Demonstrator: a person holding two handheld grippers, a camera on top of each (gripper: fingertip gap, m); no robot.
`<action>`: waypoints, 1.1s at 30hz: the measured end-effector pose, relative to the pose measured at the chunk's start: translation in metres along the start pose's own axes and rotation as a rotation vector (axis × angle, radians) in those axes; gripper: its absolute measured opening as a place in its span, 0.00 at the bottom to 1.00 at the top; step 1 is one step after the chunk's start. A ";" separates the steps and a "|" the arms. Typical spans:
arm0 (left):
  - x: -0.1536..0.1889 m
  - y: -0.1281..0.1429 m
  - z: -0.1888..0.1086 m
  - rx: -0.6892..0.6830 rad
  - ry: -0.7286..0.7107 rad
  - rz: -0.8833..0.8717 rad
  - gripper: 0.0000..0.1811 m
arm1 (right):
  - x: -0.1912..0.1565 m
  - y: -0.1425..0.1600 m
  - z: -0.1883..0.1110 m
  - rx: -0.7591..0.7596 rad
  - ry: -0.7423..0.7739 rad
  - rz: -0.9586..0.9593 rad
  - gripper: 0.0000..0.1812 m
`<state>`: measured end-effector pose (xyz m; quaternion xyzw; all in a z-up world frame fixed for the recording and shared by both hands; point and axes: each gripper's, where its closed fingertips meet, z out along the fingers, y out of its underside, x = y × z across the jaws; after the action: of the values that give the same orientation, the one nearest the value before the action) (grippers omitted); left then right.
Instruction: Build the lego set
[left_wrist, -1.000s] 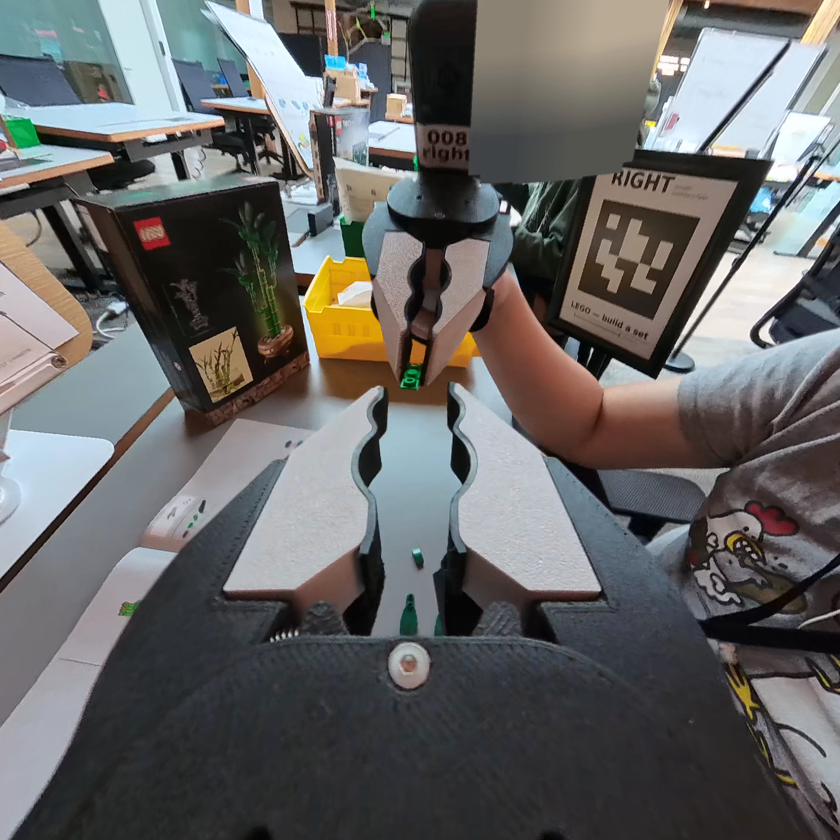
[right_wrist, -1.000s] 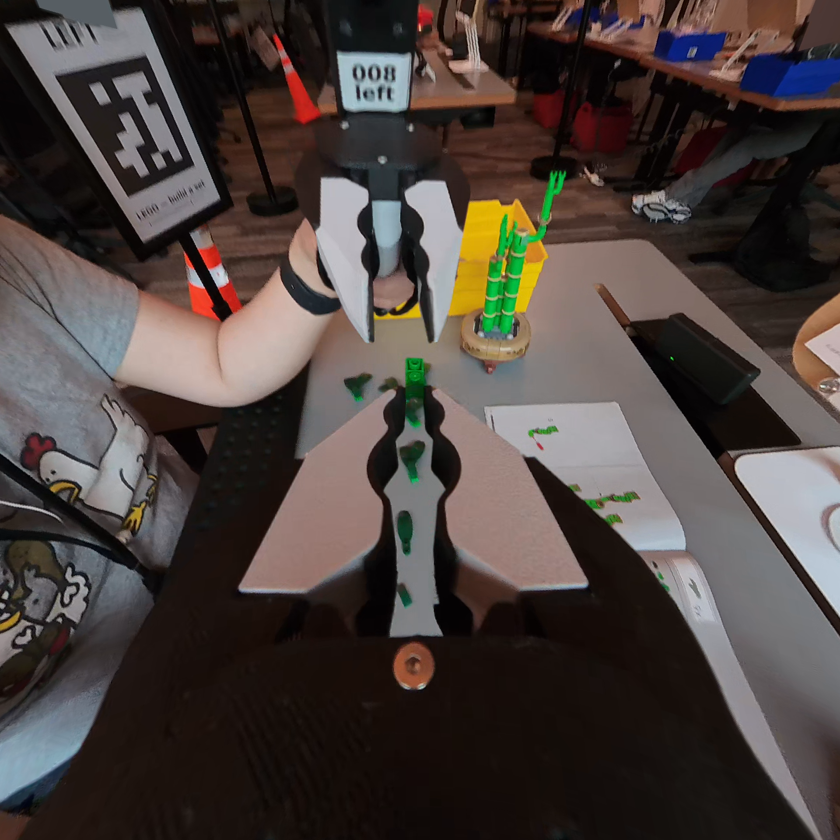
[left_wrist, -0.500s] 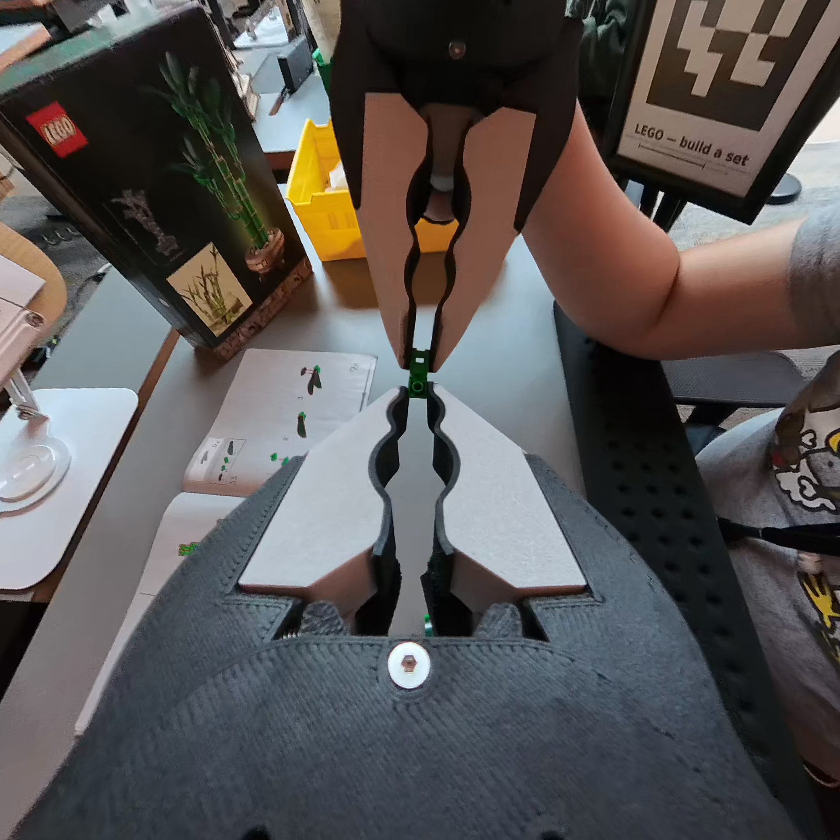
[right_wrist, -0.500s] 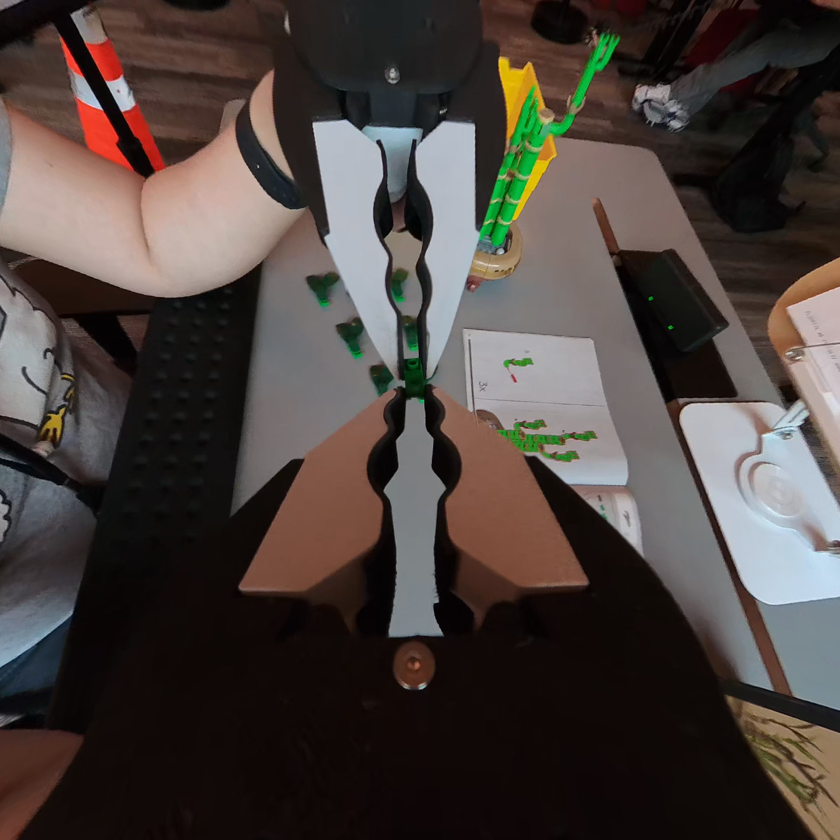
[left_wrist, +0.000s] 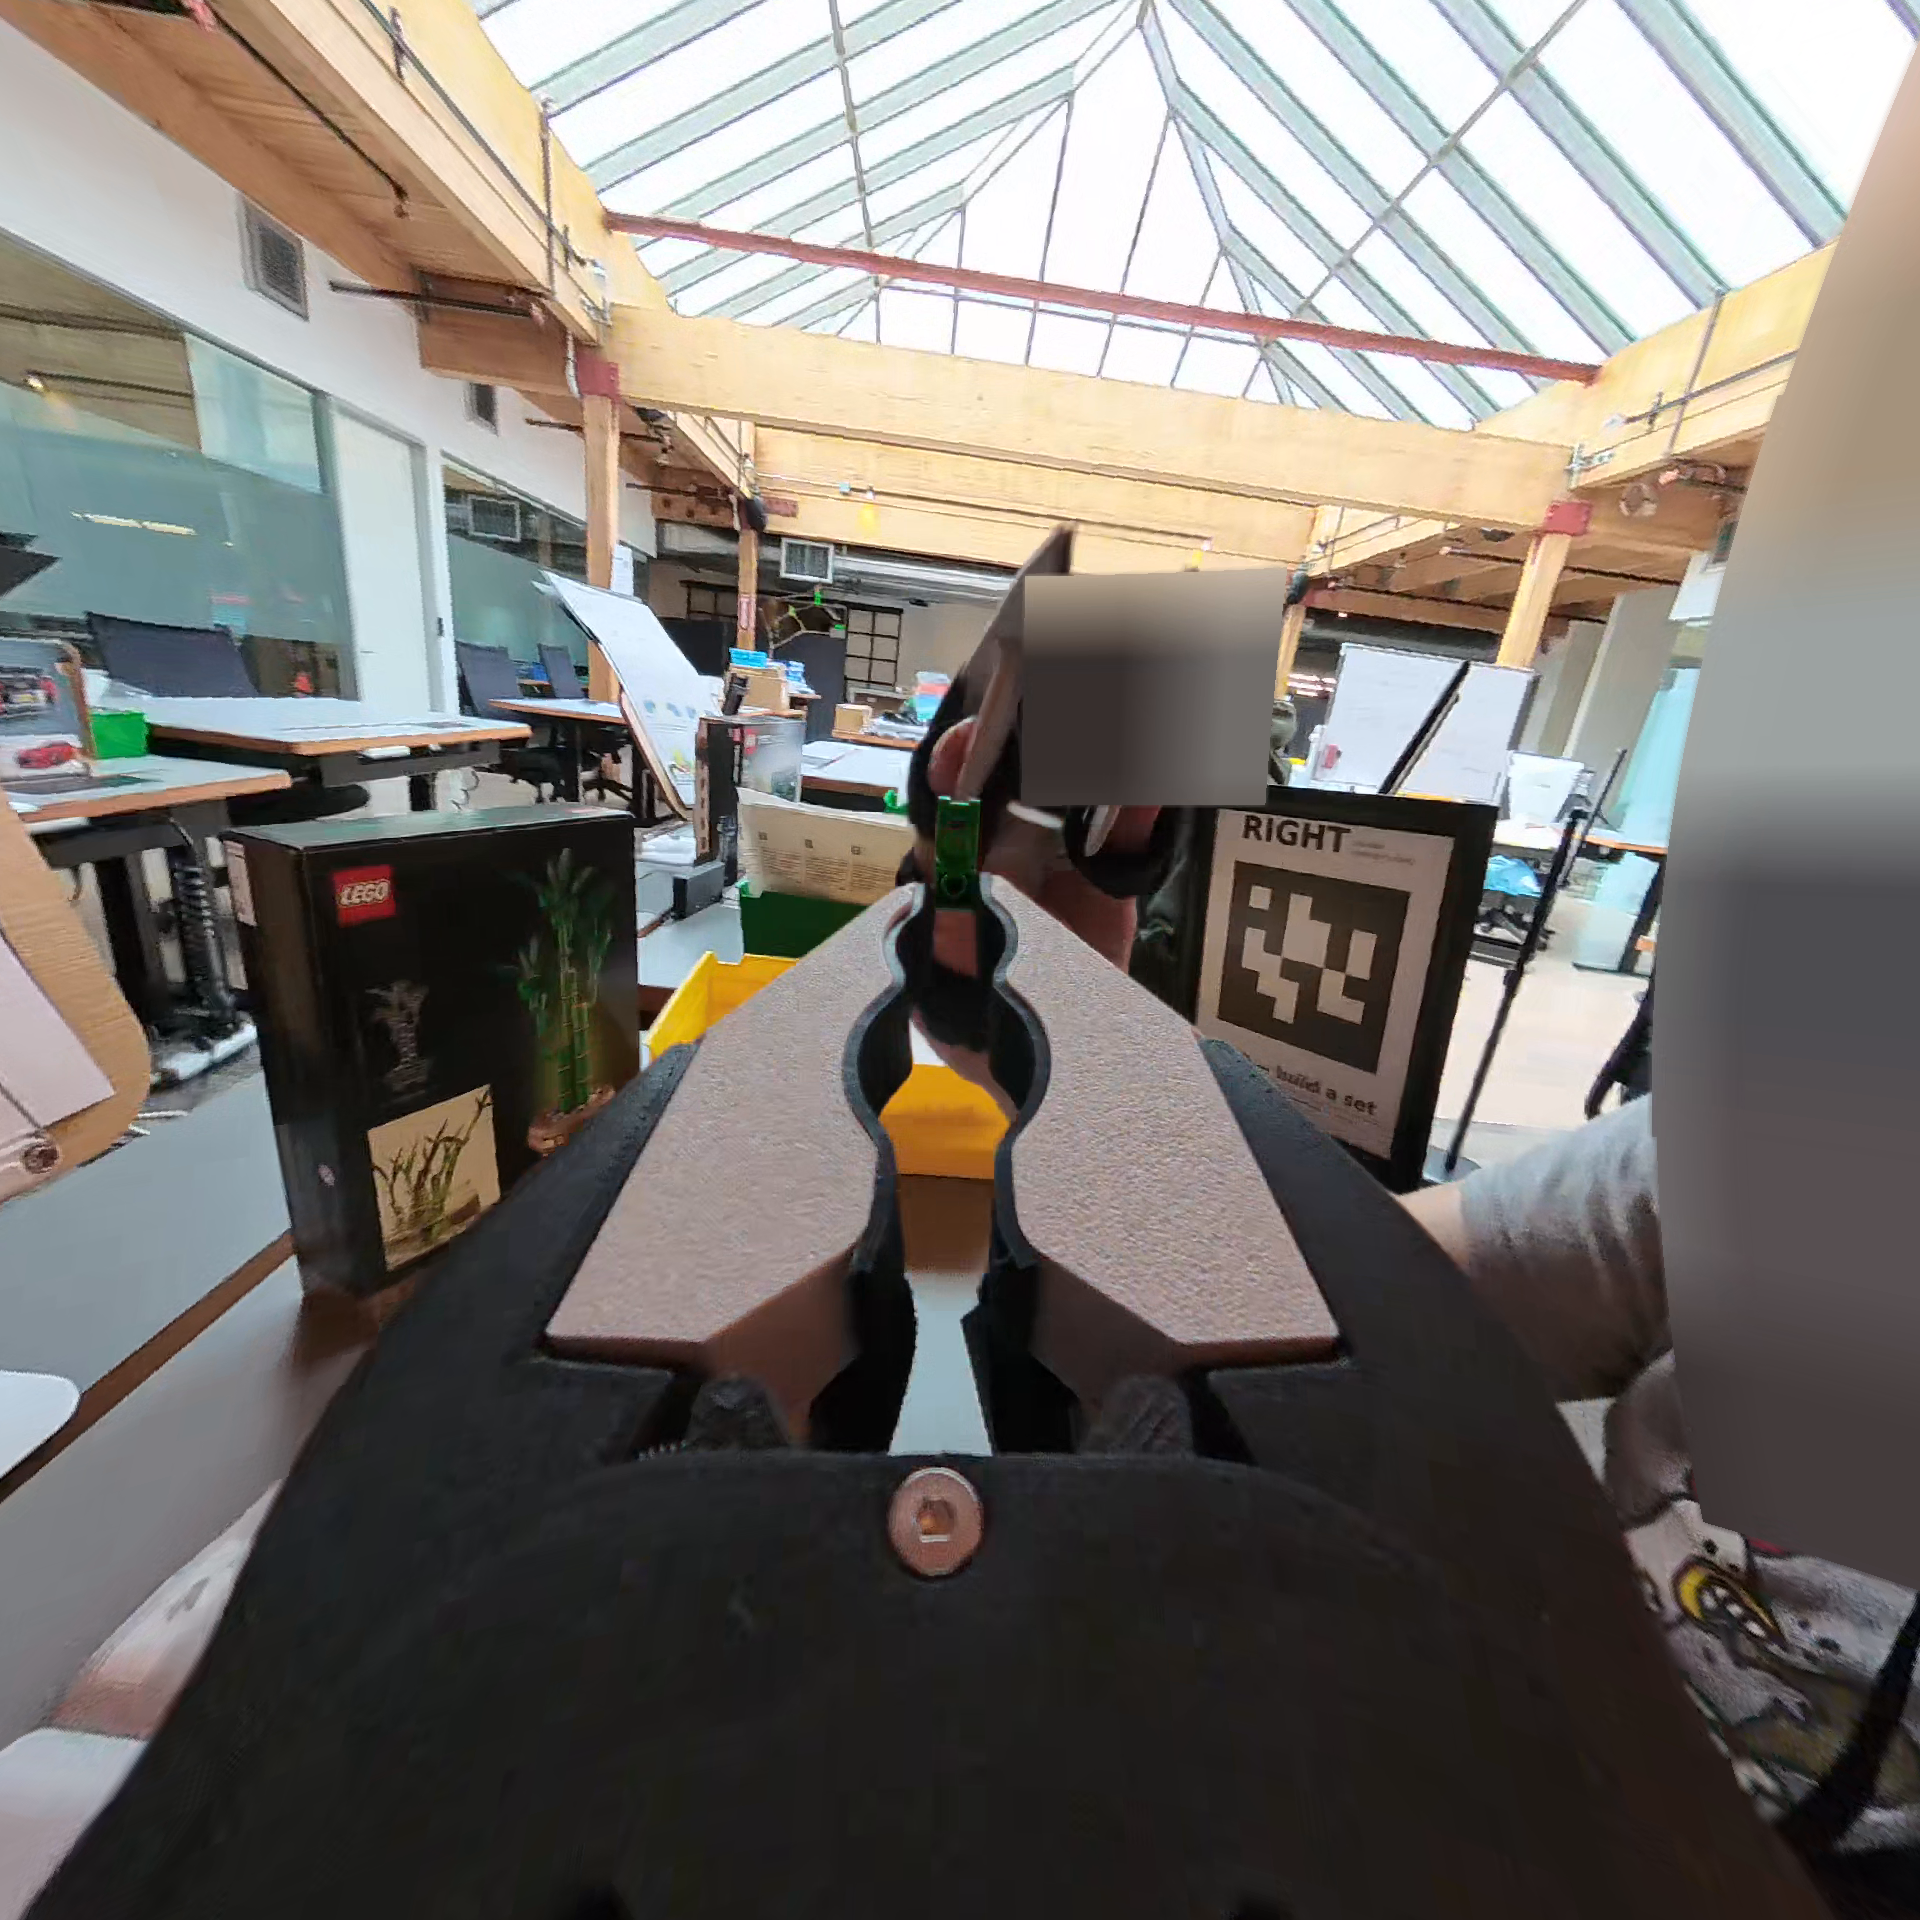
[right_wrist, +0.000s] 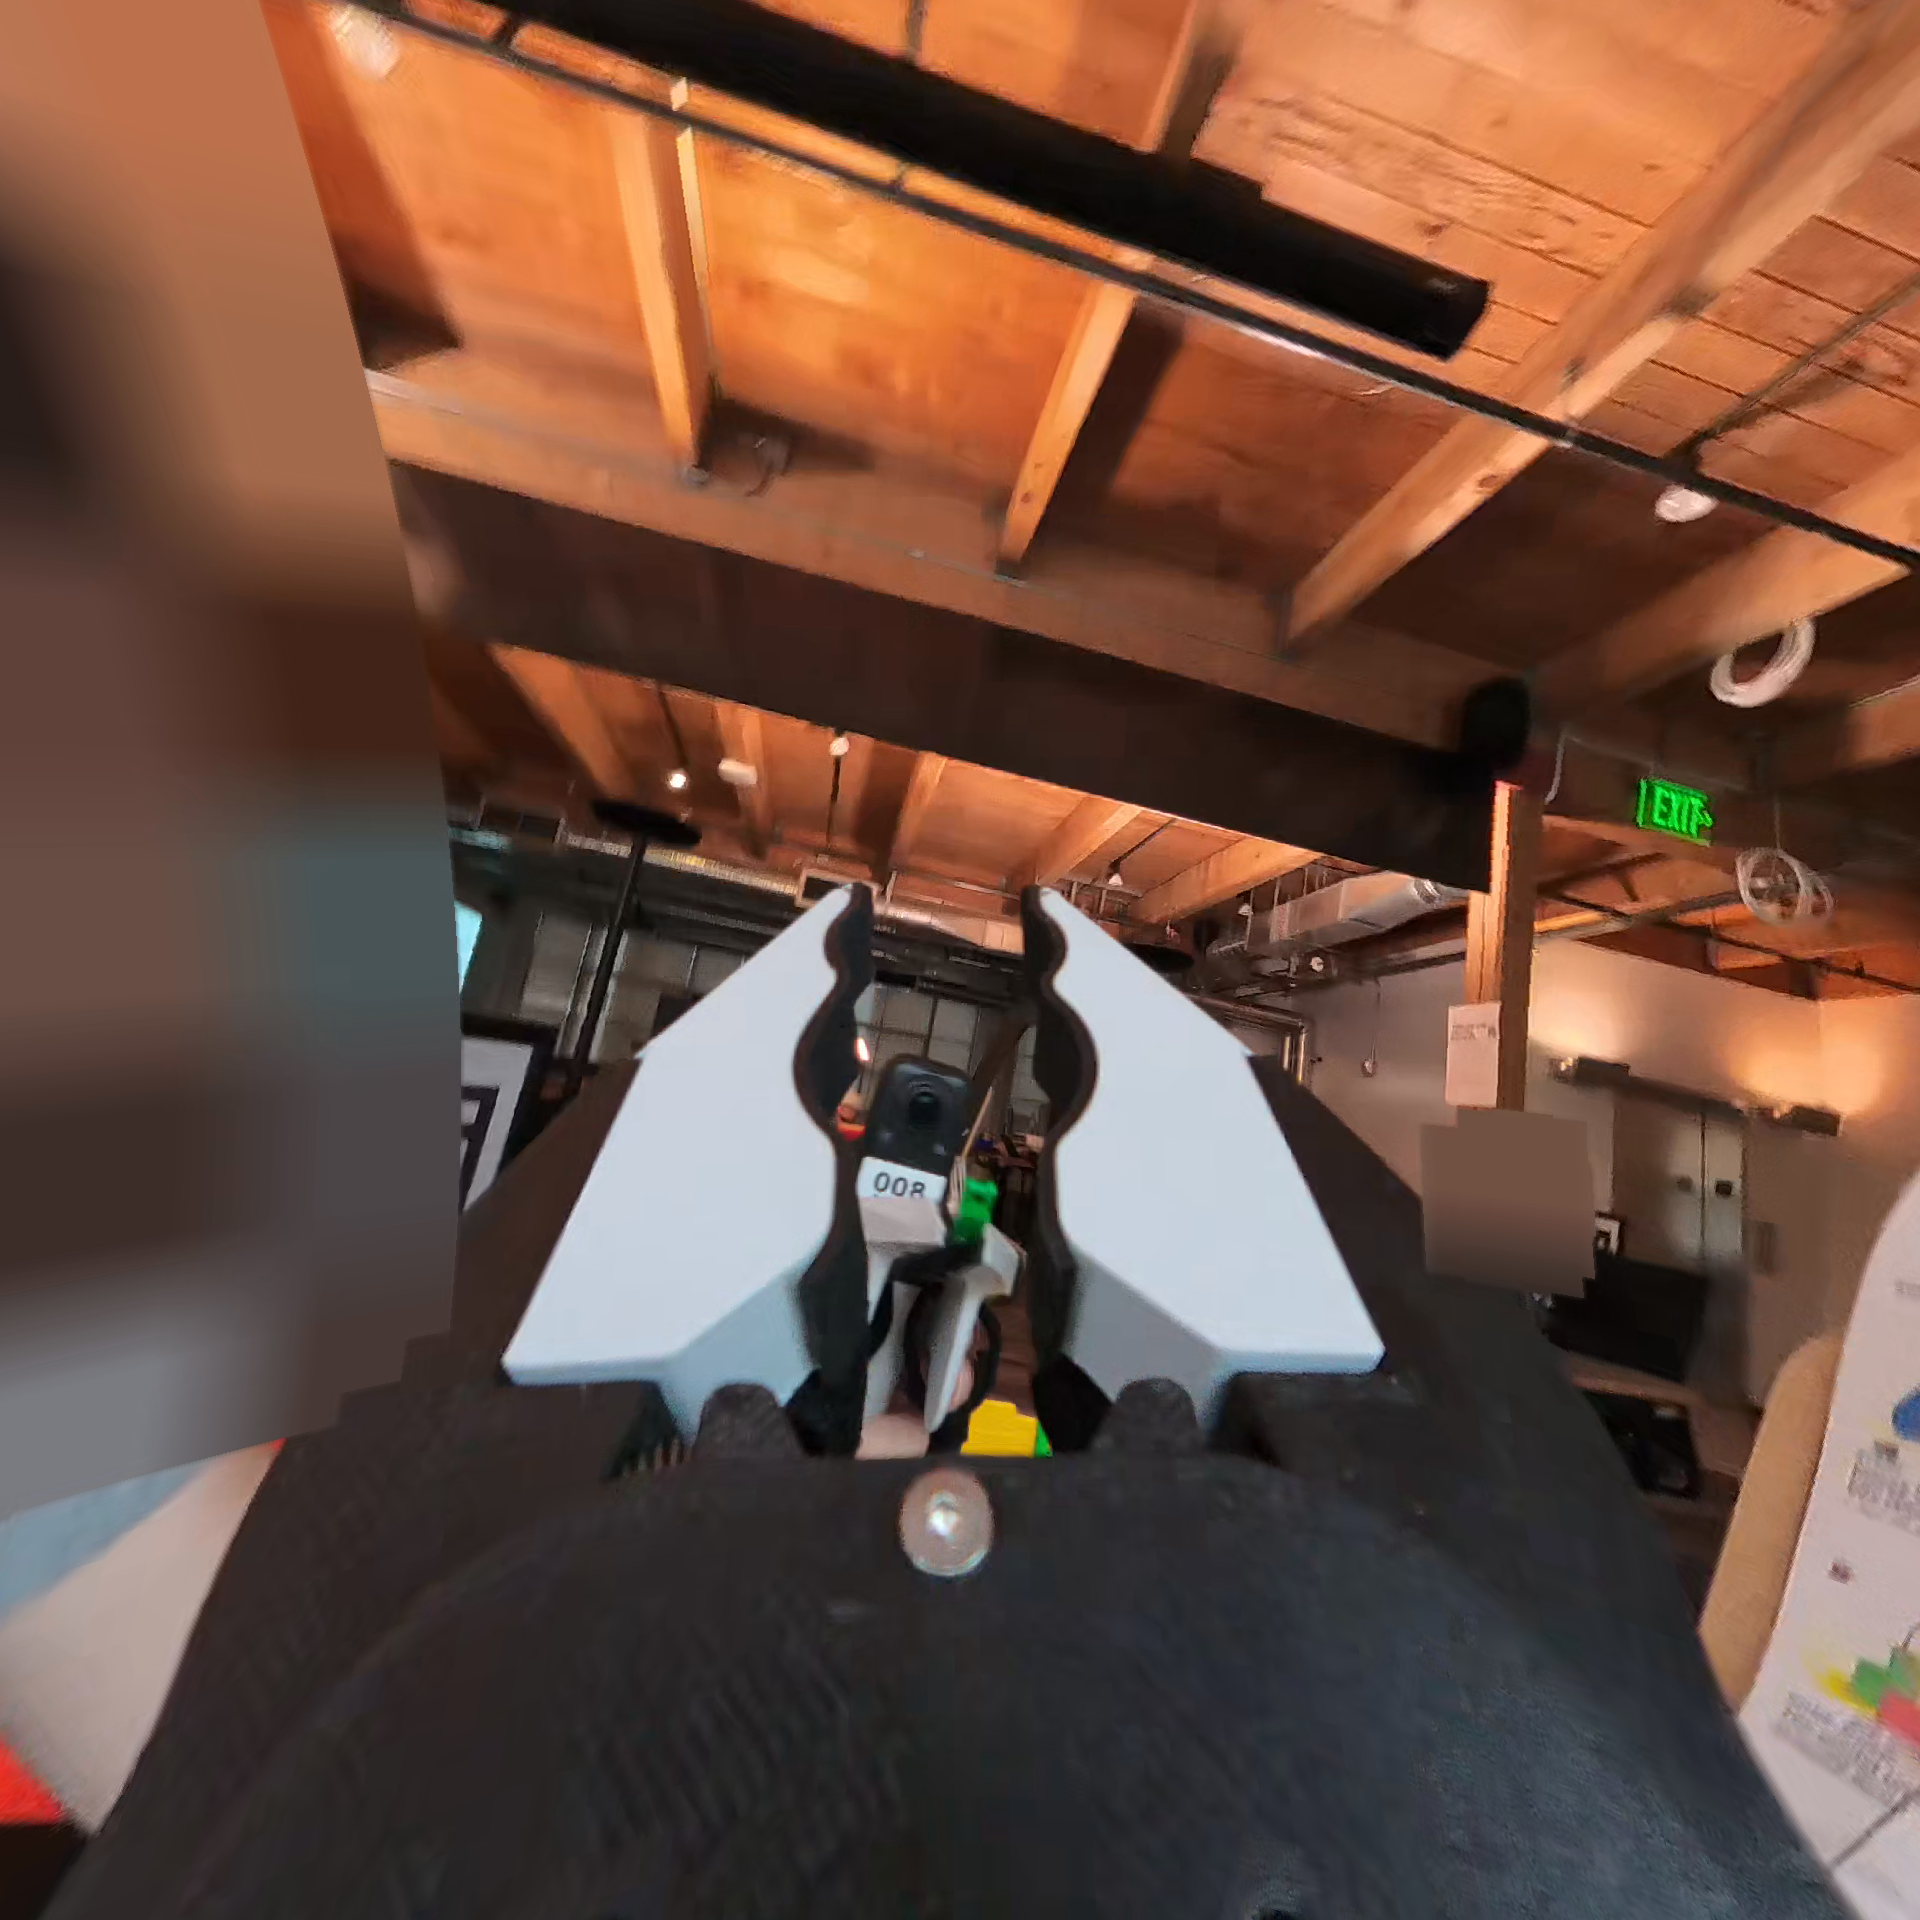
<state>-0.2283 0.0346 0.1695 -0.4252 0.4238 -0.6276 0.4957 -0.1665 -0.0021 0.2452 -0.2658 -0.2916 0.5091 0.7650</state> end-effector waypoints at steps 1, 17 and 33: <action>0.001 -0.003 0.001 0.026 -0.007 0.013 0.03 | 0.009 0.008 -0.002 0.008 0.026 0.044 0.15; -0.008 -0.012 -0.004 0.163 -0.019 -0.042 0.03 | 0.020 0.104 0.008 -0.110 0.003 0.433 0.09; -0.004 -0.007 0.001 0.126 -0.011 -0.027 0.03 | 0.015 0.103 0.012 -0.146 0.018 0.371 0.06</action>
<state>-0.2282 0.0395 0.1761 -0.4024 0.3748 -0.6573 0.5153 -0.2348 0.0480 0.1836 -0.3745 -0.2668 0.6163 0.6393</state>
